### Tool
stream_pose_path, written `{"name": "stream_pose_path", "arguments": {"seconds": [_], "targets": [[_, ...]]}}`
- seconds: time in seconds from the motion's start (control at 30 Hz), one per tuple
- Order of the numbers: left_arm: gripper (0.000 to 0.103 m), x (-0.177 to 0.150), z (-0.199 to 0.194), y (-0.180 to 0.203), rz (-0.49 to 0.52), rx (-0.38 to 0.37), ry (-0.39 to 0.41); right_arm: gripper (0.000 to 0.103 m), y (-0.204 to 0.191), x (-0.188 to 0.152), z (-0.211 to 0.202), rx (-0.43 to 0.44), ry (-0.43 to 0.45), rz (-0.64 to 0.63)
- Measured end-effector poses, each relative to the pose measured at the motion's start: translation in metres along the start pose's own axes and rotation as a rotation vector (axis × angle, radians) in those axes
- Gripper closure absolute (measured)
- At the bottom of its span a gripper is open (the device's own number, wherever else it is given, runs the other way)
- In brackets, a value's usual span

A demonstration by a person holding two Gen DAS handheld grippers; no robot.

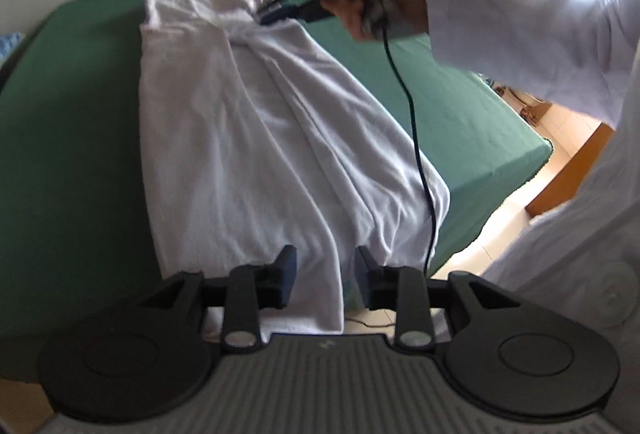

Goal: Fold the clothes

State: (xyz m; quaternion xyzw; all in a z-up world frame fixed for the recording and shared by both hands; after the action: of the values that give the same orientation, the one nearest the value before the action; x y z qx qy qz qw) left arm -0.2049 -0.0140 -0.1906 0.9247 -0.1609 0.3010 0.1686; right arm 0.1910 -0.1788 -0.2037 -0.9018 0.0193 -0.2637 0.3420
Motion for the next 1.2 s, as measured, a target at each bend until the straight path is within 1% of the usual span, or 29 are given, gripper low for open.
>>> {"name": "stream_pose_path", "arguments": {"seconds": [0.03,0.07,0.1,0.13,0.17,0.2,0.23,0.27,0.33,0.37,0.43,0.5,0.57,0.6,0.63,0.67,0.73,0.77,0.8,0.87,0.93,1.03,1.07,1.1,1.2], "targets": [[0.070,0.000,0.002,0.000,0.005,0.013,-0.005,0.103,0.002,-0.003,-0.004,-0.008,0.011,0.020],[0.070,0.000,0.004,0.000,0.012,0.023,-0.009,0.100,0.002,-0.005,-0.009,-0.010,0.019,0.037],[0.070,0.001,0.007,0.001,0.020,0.029,-0.008,0.085,-0.002,-0.007,-0.015,0.011,0.022,0.033],[0.070,0.002,0.011,0.001,0.028,0.035,-0.004,0.080,-0.006,-0.009,-0.020,0.050,0.023,0.010],[0.070,0.003,0.015,0.001,0.036,0.038,-0.004,0.080,-0.010,-0.014,-0.025,0.071,0.024,-0.017],[0.069,0.004,0.019,0.001,0.044,0.037,-0.006,0.079,-0.009,-0.019,-0.027,0.040,0.024,-0.048],[0.065,0.004,0.024,0.001,0.050,0.035,-0.009,0.079,-0.006,-0.022,-0.029,-0.025,0.024,-0.078],[0.064,0.004,0.026,0.000,0.056,0.036,-0.005,0.093,-0.004,-0.025,-0.032,-0.065,0.026,-0.092],[0.060,0.003,0.029,0.000,0.069,0.032,0.004,0.087,-0.004,-0.032,-0.042,-0.085,0.030,-0.084],[0.060,0.002,0.029,0.001,0.076,0.024,0.006,0.079,-0.007,-0.037,-0.048,-0.081,0.031,-0.096],[0.059,0.000,0.028,0.002,0.093,0.009,0.012,0.079,-0.018,-0.052,-0.060,-0.043,0.029,-0.161],[0.055,-0.006,0.026,0.003,0.119,-0.026,0.013,0.079,-0.031,-0.078,-0.070,0.012,0.003,-0.245],[0.055,-0.017,0.027,0.002,0.131,-0.086,-0.037,0.079,-0.041,-0.111,-0.074,0.055,-0.031,-0.309],[0.055,-0.025,0.030,0.000,0.139,-0.103,-0.074,0.079,-0.043,-0.129,-0.078,0.059,-0.051,-0.312],[0.059,-0.033,0.031,-0.004,0.143,-0.106,-0.100,0.079,-0.044,-0.148,-0.081,0.063,-0.070,-0.315],[0.061,-0.040,0.030,-0.009,0.143,-0.104,-0.119,0.078,-0.046,-0.167,-0.085,0.067,-0.089,-0.318],[0.061,-0.048,0.020,-0.025,0.126,-0.108,-0.124,0.078,-0.046,-0.203,-0.092,0.064,-0.113,-0.290],[0.060,-0.051,0.014,-0.033,0.125,-0.103,-0.125,0.077,-0.046,-0.219,-0.097,0.064,-0.104,-0.269],[0.057,-0.055,0.007,-0.042,0.130,-0.094,-0.125,0.073,-0.048,-0.231,-0.102,0.060,-0.082,-0.254],[0.056,-0.059,-0.002,-0.057,0.137,-0.082,-0.123,0.073,-0.053,-0.252,-0.111,0.039,-0.063,-0.235],[0.055,-0.060,-0.009,-0.071,0.143,-0.071,-0.111,0.071,-0.064,-0.266,-0.114,0.022,-0.062,-0.248],[0.054,-0.053,-0.008,-0.082,0.164,-0.066,-0.064,0.068,-0.084,-0.280,-0.104,0.069,-0.110,-0.255],[0.054,-0.052,-0.006,-0.083,0.184,-0.073,-0.052,0.063,-0.088,-0.285,-0.099,0.063,-0.118,-0.248],[0.054,-0.050,-0.001,-0.081,0.213,-0.081,-0.044,0.062,-0.092,-0.289,-0.094,0.051,-0.126,-0.238],[0.054,-0.052,0.012,-0.071,0.325,-0.115,-0.041,0.062,-0.103,-0.299,-0.086,0.038,-0.105,-0.231]]}}
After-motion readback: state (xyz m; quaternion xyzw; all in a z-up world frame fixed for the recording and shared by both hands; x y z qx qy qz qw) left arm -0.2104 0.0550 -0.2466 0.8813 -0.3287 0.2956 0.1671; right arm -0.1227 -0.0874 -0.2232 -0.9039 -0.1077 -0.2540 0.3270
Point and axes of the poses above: each gripper's, at about its wrist camera, not at the fingertips, and z roughly the way its jaws point, y to its right, x to its top, the point moved 4 cm from there along z, roughly the way its jaws point, and after that the axes turned 3 degrees about -z, right-handed, at the moved point
